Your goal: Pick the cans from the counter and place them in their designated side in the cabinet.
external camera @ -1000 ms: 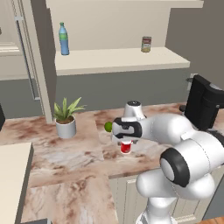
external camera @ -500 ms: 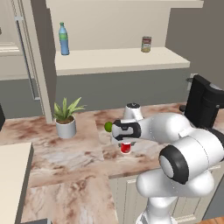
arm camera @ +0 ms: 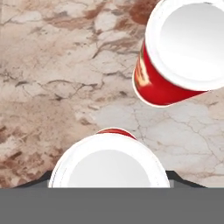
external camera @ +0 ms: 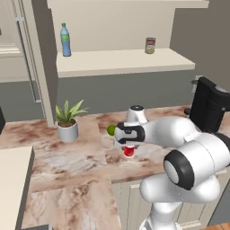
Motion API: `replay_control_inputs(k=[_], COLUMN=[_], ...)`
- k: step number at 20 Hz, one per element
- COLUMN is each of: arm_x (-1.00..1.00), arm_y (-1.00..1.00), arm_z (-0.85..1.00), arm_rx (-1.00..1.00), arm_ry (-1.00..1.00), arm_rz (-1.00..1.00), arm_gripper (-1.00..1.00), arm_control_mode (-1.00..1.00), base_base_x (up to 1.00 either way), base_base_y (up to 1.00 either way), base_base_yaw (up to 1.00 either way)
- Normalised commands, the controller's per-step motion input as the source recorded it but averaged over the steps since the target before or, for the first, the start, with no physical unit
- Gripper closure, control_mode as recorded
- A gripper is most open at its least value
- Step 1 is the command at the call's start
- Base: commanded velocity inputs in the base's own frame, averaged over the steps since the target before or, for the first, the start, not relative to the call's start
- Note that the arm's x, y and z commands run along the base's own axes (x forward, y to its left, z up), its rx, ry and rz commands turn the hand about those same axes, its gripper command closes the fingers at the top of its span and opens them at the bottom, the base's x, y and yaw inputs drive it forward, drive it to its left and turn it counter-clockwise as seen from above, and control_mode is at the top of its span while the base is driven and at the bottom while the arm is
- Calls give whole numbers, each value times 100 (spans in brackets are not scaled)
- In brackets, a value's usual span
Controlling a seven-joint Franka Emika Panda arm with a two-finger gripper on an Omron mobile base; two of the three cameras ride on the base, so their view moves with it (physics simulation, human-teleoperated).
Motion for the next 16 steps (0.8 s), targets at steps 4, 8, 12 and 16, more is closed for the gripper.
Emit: replay_control_inputs(k=[4,8,12,16], arm_x=[-13,-13,-9,-12], arm_y=[0,0,-1,-4], arm_z=[33,48,52,45], arm_rx=[0,0,0,0], arm_ry=[-11,-13,-11,-8], arm_rz=[0,0,0,0], arm_gripper=[100,100,100,100], arm_control_mode=[-100,-100,-100,-100], base_base_x=[0,0,0,0], base_base_y=[0,0,0,0], base_base_yaw=[0,0,0,0])
